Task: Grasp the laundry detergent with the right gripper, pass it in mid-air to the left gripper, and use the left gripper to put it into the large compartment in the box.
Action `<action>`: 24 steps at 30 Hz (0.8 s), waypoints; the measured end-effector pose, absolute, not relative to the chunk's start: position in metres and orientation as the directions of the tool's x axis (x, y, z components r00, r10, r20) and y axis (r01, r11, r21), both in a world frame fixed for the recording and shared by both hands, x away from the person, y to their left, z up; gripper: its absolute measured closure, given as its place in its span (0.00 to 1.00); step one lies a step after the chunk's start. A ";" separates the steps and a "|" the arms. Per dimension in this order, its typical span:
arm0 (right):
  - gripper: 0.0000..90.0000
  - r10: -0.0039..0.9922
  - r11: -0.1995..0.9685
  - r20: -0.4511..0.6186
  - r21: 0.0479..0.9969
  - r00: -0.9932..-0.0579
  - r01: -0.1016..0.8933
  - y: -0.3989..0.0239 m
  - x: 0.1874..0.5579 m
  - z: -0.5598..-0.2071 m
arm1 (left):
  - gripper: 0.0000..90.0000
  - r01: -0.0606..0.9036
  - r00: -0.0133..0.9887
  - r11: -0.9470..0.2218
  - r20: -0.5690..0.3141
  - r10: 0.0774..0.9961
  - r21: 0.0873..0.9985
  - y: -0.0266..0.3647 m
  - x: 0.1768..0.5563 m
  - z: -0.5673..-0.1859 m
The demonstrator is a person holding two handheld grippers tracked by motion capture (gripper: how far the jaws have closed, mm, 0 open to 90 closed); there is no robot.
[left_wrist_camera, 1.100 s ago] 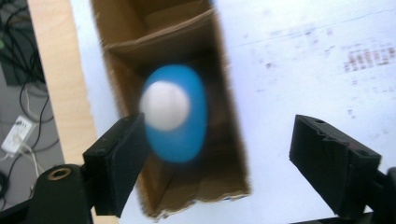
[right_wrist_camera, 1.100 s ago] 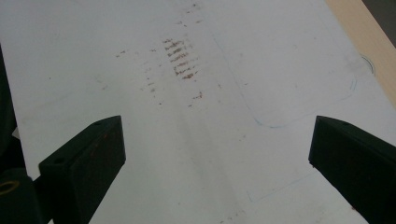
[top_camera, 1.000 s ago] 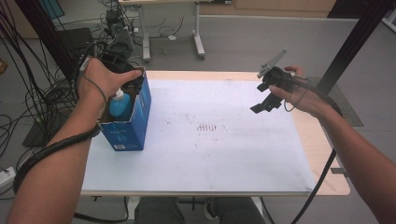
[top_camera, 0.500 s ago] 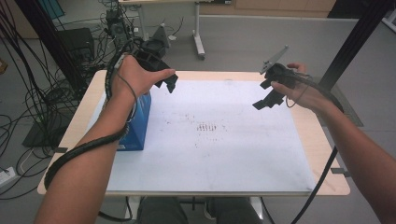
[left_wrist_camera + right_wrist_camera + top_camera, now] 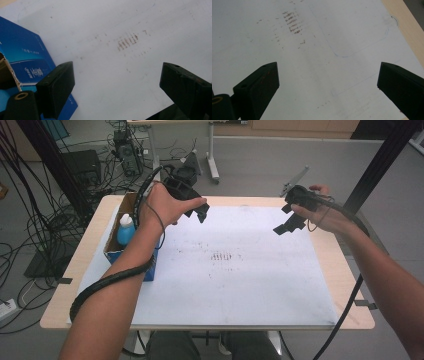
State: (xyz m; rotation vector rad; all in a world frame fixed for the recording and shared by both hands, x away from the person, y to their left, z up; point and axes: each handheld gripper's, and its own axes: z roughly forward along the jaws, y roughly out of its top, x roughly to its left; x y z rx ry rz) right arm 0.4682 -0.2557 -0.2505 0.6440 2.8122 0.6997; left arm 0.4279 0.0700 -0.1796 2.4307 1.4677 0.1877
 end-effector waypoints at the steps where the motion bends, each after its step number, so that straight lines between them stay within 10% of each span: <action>1: 0.04 0.448 0.796 -0.060 0.481 -0.892 0.368 -0.255 0.469 -0.251 | 0.15 0.842 0.474 -0.440 -0.039 0.879 0.313 0.070 0.428 -0.180; 24: 0.05 0.443 0.805 -0.062 0.466 -0.894 0.367 -0.251 0.472 -0.251 | 0.14 0.840 0.479 -0.440 -0.054 0.876 0.317 0.071 0.433 -0.185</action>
